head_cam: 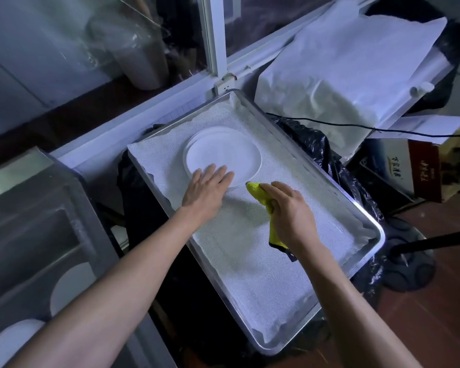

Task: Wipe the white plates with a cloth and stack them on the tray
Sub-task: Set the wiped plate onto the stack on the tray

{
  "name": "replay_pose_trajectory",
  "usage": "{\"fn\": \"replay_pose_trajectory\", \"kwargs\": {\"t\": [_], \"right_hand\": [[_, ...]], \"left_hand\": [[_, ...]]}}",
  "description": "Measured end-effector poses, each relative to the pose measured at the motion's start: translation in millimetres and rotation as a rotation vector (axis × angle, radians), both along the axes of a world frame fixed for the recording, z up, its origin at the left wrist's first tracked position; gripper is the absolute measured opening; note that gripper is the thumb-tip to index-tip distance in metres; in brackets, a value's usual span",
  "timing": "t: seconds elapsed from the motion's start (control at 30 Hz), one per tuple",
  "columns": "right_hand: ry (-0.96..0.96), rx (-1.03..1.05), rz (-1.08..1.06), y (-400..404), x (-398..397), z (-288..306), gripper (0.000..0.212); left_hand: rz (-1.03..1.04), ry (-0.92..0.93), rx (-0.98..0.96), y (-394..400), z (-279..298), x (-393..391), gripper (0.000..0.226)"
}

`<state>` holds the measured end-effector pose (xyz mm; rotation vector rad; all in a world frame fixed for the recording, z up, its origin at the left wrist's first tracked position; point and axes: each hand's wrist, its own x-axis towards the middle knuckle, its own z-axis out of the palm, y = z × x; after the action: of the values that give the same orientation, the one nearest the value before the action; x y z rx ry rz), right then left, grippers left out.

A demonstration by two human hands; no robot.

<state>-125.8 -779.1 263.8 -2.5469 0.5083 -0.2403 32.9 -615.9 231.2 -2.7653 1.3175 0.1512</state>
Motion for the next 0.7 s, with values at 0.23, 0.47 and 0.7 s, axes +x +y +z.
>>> {"fn": "replay_pose_trajectory", "kwargs": {"t": [0.23,0.47,0.7], "right_hand": [[0.029,0.023,0.009,2.2,1.9,-8.9,0.056],[0.024,0.01,0.009,8.8,2.3,-9.8,0.055],[0.012,0.012,0.024,23.4,1.7,-5.3,0.057]], "left_hand": [[0.006,0.003,0.064,2.2,-11.8,5.6,0.078],[0.028,0.058,0.045,3.3,-16.6,9.7,0.057],[0.056,0.084,-0.128,22.7,0.8,-9.5,0.031]]}}
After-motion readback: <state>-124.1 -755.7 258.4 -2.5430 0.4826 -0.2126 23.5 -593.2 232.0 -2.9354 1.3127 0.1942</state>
